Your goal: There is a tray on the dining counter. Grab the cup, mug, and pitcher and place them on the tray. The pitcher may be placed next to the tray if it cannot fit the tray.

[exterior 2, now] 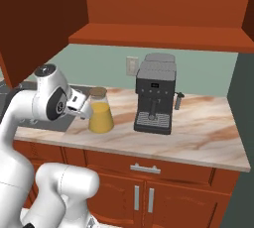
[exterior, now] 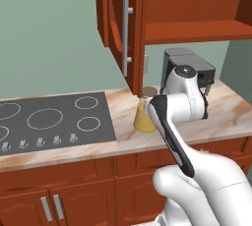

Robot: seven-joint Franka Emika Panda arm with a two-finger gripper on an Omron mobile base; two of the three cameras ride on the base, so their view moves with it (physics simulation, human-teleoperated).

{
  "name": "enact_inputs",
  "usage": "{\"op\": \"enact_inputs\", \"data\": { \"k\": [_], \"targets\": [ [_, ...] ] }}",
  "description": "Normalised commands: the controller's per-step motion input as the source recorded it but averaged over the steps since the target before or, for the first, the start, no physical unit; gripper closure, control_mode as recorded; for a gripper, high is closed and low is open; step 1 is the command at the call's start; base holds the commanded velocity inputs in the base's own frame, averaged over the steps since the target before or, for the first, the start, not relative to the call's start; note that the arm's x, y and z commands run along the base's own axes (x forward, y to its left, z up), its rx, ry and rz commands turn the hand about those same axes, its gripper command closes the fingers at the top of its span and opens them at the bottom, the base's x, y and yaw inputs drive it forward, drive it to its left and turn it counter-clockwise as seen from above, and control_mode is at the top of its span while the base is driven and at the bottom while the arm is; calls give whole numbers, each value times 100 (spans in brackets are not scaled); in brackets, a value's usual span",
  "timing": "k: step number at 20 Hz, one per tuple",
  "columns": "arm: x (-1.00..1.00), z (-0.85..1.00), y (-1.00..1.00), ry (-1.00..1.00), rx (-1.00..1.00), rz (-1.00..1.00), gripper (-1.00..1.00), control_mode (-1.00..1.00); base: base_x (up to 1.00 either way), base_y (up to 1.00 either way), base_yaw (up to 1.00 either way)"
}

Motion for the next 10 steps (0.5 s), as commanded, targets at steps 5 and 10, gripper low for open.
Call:
{"op": "enact_inputs", "data": {
  "k": [5, 10],
  "targets": [
    [14, -11, 21, 0, 0, 0, -100, -100, 0, 0, 0],
    [16, 0, 20, 0, 0, 0, -100, -100, 0, 0, 0]
  ]
}}
